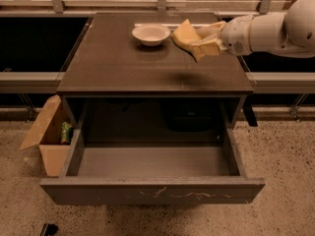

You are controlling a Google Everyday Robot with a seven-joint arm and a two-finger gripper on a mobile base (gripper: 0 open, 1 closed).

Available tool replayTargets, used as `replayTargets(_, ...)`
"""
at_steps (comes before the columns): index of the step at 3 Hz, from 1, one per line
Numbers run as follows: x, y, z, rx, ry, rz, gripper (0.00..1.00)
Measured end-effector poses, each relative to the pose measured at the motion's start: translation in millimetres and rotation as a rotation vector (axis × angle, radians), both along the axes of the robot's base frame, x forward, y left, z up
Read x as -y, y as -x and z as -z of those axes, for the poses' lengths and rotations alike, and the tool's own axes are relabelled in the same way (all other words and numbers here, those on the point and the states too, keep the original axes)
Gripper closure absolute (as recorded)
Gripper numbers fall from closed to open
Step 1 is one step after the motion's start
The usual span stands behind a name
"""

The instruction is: Pick sponge from top drawer and place on counter

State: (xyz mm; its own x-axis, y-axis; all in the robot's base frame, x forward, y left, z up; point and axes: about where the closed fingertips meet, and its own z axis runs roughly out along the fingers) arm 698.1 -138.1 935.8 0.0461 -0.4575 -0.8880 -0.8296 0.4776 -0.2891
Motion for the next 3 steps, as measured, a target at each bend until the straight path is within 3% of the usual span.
replayTargets(1, 5.9, -34.7, 10.3, -0.021, -0.03, 0.007, 0.59)
replayTargets(3, 13.5, -72.5, 39.0, -0.069, -0.065, 0.017, 0.12)
